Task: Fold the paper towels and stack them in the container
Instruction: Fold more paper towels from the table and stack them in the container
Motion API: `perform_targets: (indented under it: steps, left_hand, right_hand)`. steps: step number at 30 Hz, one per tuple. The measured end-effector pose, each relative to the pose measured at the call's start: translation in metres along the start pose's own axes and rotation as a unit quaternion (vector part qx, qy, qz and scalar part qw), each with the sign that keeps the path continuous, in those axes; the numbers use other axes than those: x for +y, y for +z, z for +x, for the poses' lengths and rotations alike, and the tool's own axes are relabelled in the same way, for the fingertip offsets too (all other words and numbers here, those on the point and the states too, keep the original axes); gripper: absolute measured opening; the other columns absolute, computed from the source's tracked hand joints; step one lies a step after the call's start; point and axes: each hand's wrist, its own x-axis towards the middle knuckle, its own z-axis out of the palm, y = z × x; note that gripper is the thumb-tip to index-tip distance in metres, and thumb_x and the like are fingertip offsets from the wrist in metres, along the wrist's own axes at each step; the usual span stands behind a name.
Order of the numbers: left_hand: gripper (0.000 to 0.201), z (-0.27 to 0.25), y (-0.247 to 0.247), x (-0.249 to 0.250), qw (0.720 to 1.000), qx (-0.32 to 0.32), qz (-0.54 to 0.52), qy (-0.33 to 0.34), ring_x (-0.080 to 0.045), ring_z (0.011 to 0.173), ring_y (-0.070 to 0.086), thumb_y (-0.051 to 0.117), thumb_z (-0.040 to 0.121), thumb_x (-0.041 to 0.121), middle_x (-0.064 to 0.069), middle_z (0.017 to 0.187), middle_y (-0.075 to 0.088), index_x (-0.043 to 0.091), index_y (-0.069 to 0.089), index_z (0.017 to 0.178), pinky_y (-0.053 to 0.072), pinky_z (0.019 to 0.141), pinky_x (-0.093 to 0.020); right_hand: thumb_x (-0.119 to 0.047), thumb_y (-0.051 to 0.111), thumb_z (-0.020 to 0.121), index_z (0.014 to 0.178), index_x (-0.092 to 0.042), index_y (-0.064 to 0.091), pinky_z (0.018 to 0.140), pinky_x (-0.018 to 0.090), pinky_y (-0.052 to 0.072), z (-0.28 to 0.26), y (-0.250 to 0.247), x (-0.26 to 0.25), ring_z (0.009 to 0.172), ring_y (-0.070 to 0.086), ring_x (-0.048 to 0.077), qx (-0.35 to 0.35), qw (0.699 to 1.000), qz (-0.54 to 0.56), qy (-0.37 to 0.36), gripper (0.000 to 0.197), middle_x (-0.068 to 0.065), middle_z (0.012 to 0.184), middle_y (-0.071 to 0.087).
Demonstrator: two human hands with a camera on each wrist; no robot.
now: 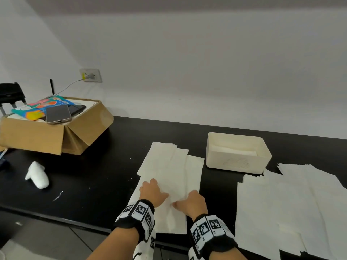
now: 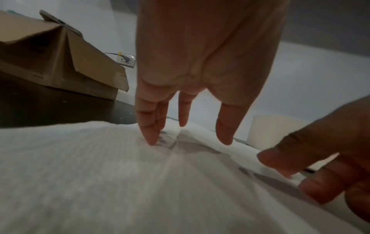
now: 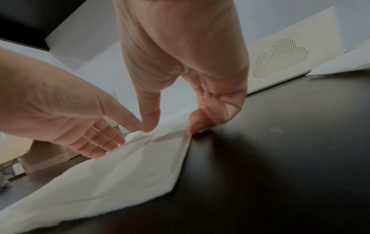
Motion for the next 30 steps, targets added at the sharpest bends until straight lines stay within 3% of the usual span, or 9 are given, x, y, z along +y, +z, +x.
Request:
perform_targets:
  steps: [4, 9, 13, 16, 19, 21, 23, 27, 30]
  left_hand:
    - [0.074, -0.002, 0.005, -0.003, 0.999, -0.003, -0.049, -0.013, -0.026, 0.128, 0.04, 0.067, 0.082, 0.036, -0.012, 0.137, 0.038, 0.01, 0.029, 0.14, 0.043, 0.102, -0.032]
    - [0.079, -0.003, 0.005, 0.001, 0.991, -0.011, -0.128, -0.023, -0.026, 0.128, 0.044, 0.07, 0.082, 0.023, -0.013, 0.138, 0.042, 0.004, 0.022, 0.141, 0.041, 0.1, -0.028]
    - [0.088, -0.005, 0.003, 0.005, 0.987, -0.008, -0.159, -0.021, -0.027, 0.13, 0.042, 0.072, 0.08, 0.025, -0.014, 0.14, 0.041, 0.002, 0.016, 0.144, 0.039, 0.102, -0.03]
    - [0.105, 0.004, -0.006, 0.006, 0.982, 0.072, -0.172, 0.024, -0.028, 0.135, 0.03, 0.08, 0.067, 0.028, -0.01, 0.144, 0.031, 0.012, 0.013, 0.147, 0.034, 0.109, -0.039]
    - [0.108, 0.009, -0.022, 0.012, 0.963, 0.127, -0.207, 0.112, -0.024, 0.135, 0.03, 0.083, 0.057, 0.03, 0.002, 0.141, 0.037, 0.023, 0.019, 0.145, 0.034, 0.109, -0.038]
    - [0.088, 0.007, -0.03, 0.018, 0.955, 0.071, -0.239, 0.161, -0.019, 0.125, 0.042, 0.082, 0.063, 0.023, 0.007, 0.126, 0.05, 0.026, 0.034, 0.137, 0.042, 0.096, -0.025]
    - [0.048, 0.002, -0.032, 0.025, 0.952, 0.004, -0.241, 0.188, -0.017, 0.105, 0.057, 0.076, 0.074, 0.018, 0.004, 0.108, 0.061, 0.022, 0.056, 0.118, 0.046, 0.078, -0.017]
    - [0.016, -0.001, -0.021, 0.037, 0.917, -0.037, -0.359, 0.17, -0.02, 0.095, 0.064, 0.073, 0.078, 0.015, -0.002, 0.096, 0.069, 0.015, 0.067, 0.093, 0.051, 0.087, -0.03]
    - [0.011, 0.004, -0.009, 0.043, 0.89, -0.051, -0.426, 0.153, -0.02, 0.089, 0.061, 0.07, 0.081, 0.01, -0.001, 0.088, 0.066, 0.018, 0.063, 0.082, 0.047, 0.079, -0.026]
  right_hand:
    - [-0.035, 0.078, 0.07, 0.116, -0.008, 0.055, 0.076, 0.024, 0.052, 0.0, 0.006, -0.002, 0.09, 0.059, 0.017, -0.023, 1.0, -0.004, 0.002, 0.058, 0.003, 0.107, 0.062]
    - [-0.03, 0.073, 0.074, 0.11, -0.009, 0.059, 0.079, 0.026, 0.052, 0.001, 0.011, -0.001, 0.098, 0.061, 0.021, -0.013, 0.999, 0.013, -0.028, 0.044, 0.005, 0.109, 0.063]
    - [-0.018, 0.064, 0.079, 0.093, -0.014, 0.058, 0.077, 0.025, 0.05, -0.005, -0.006, -0.004, 0.089, 0.057, 0.016, -0.005, 0.996, 0.041, -0.085, 0.015, 0.0, 0.096, 0.059]
    - [-0.01, 0.059, 0.083, 0.09, -0.017, 0.06, 0.071, 0.018, 0.04, -0.009, -0.037, -0.006, 0.086, 0.052, 0.013, 0.019, 0.988, -0.016, -0.152, 0.01, -0.003, 0.092, 0.055]
    - [-0.009, 0.057, 0.085, 0.079, -0.028, 0.062, 0.072, 0.017, 0.037, -0.013, -0.072, -0.011, 0.087, 0.052, 0.011, 0.031, 0.975, -0.099, -0.198, 0.021, -0.007, 0.09, 0.057]
    - [-0.01, 0.057, 0.086, 0.075, -0.031, 0.062, 0.07, 0.015, 0.037, -0.016, -0.09, -0.013, 0.087, 0.053, 0.01, 0.038, 0.966, -0.142, -0.214, 0.024, -0.005, 0.094, 0.062]
    - [-0.011, 0.058, 0.087, 0.094, -0.021, 0.069, 0.075, 0.017, 0.037, -0.02, -0.105, -0.013, 0.091, 0.055, 0.012, 0.056, 0.961, -0.163, -0.217, 0.016, -0.002, 0.104, 0.065]
    - [-0.015, 0.064, 0.084, 0.105, -0.018, 0.068, 0.076, 0.02, 0.04, -0.016, -0.125, 0.007, 0.09, 0.054, 0.011, 0.101, 0.97, -0.143, -0.169, 0.022, -0.001, 0.105, 0.066]
    - [-0.018, 0.065, 0.084, 0.103, -0.017, 0.069, 0.068, 0.018, 0.044, -0.006, -0.137, 0.027, 0.083, 0.056, 0.012, 0.126, 0.981, -0.07, -0.13, 0.019, -0.003, 0.091, 0.062]
